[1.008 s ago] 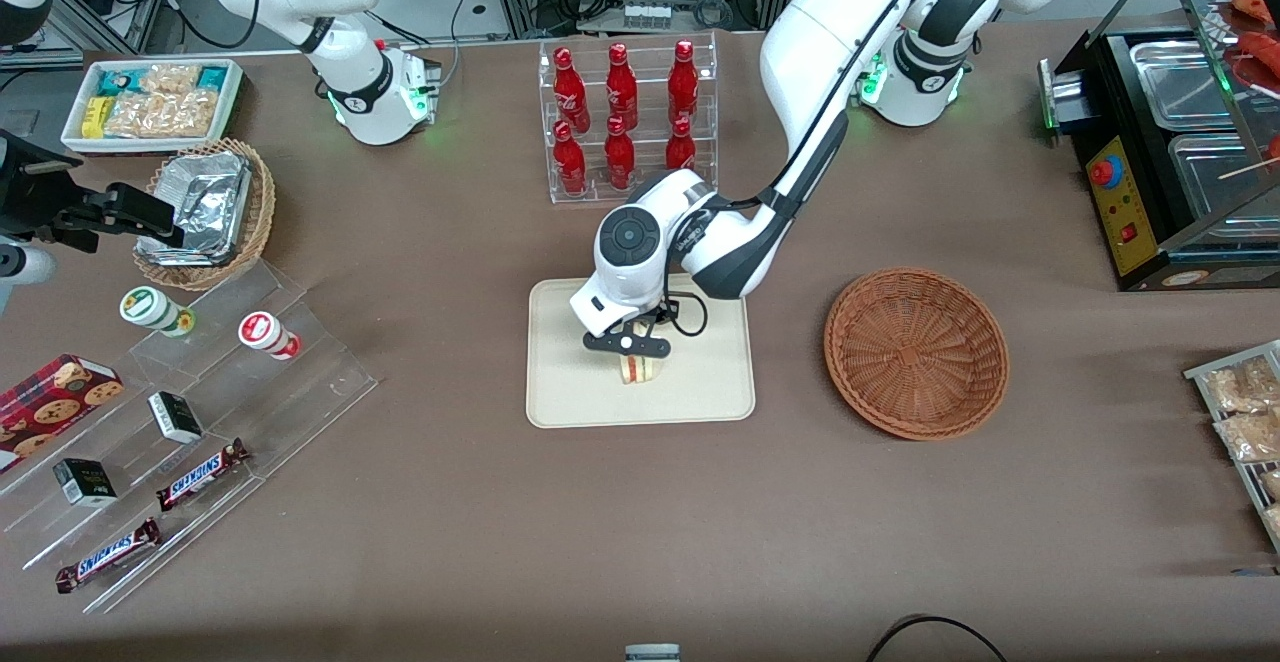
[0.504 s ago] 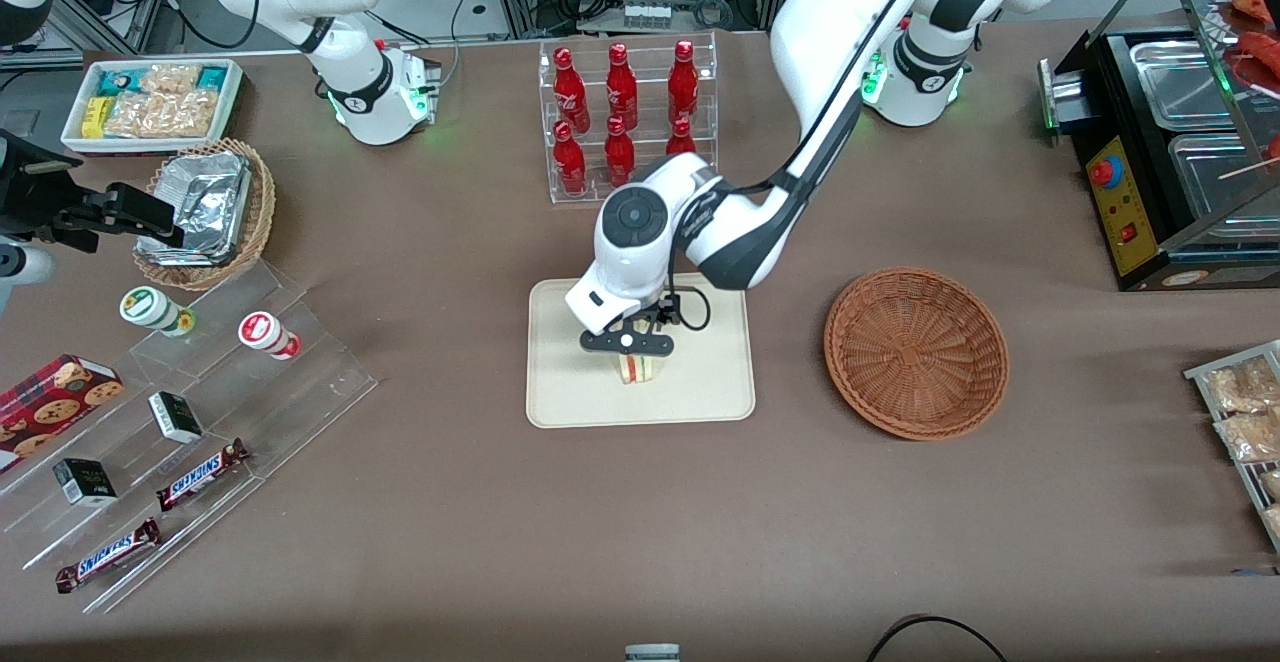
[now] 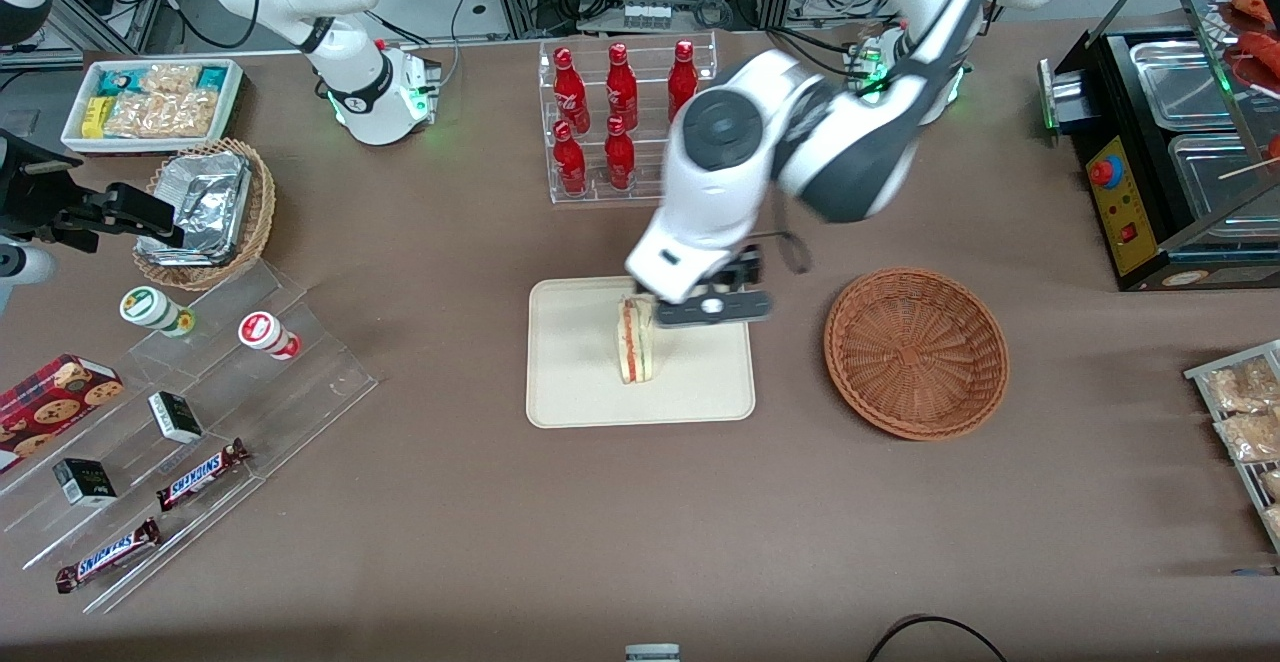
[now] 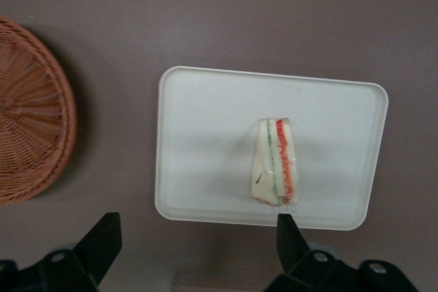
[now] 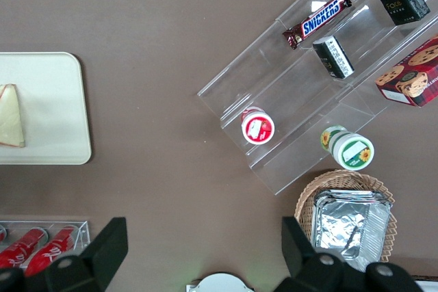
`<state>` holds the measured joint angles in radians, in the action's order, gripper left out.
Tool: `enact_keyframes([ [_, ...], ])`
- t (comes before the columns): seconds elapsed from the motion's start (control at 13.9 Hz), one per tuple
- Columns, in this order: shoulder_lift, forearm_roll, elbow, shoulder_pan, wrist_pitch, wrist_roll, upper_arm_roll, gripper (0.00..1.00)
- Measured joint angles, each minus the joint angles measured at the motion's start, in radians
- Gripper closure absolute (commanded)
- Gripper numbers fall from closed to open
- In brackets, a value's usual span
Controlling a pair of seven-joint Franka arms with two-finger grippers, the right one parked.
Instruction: Place sandwich from basket to tray
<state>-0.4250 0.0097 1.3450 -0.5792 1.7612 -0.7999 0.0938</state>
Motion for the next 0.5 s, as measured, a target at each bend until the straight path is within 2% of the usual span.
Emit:
enact_keyframes([
  [0.22, 0.103, 0.015, 0.063, 0.100, -0.051, 0.046, -0.003, 0.00],
  [0.5, 0.266, 0.021, 0.202, 0.237, -0.086, 0.230, -0.006, 0.00],
])
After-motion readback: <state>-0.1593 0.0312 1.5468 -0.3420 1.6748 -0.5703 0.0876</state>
